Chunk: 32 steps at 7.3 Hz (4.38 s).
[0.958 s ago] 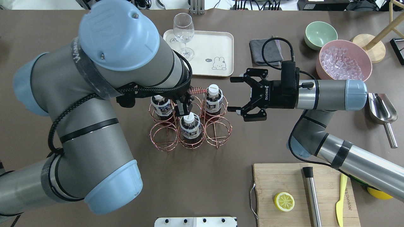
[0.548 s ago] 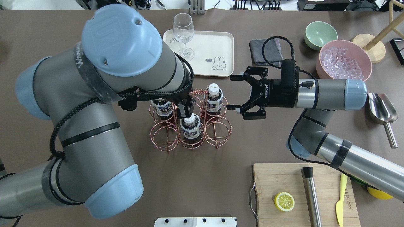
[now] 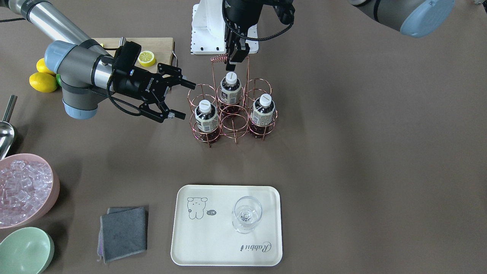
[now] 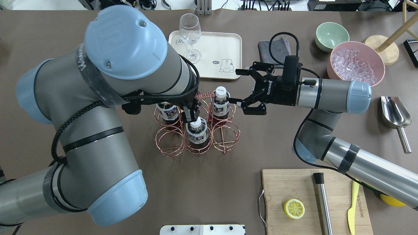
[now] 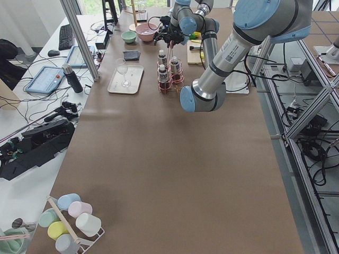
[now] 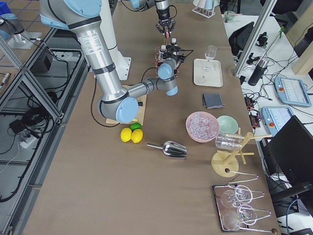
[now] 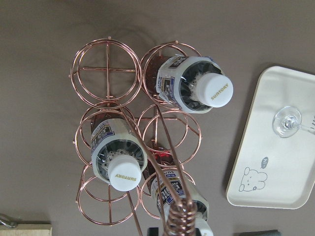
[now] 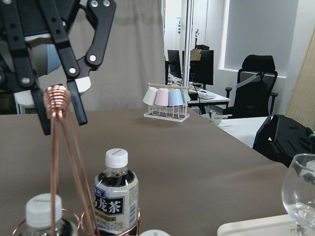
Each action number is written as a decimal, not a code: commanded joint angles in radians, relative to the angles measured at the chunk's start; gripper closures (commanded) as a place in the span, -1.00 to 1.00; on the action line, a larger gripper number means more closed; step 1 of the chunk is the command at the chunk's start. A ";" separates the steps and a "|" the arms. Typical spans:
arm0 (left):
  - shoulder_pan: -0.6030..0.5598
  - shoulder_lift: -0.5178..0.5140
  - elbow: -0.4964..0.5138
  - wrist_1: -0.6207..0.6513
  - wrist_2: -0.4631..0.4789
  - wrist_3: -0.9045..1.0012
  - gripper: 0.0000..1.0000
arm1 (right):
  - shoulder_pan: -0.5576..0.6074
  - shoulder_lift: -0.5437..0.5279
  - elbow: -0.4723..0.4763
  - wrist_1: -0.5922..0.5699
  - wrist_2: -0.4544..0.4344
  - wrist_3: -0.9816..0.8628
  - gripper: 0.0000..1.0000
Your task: Take tea from basket to plate
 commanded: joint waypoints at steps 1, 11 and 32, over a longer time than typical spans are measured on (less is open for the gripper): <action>-0.004 0.001 -0.002 0.002 0.000 0.000 1.00 | -0.015 0.040 0.000 -0.093 -0.039 -0.009 -0.99; -0.007 0.003 -0.003 0.002 -0.002 0.000 1.00 | -0.058 0.037 -0.003 -0.122 -0.047 -0.006 1.00; -0.871 0.328 0.248 0.026 -0.516 1.007 1.00 | 0.137 0.269 -0.211 -0.350 -0.368 0.114 1.00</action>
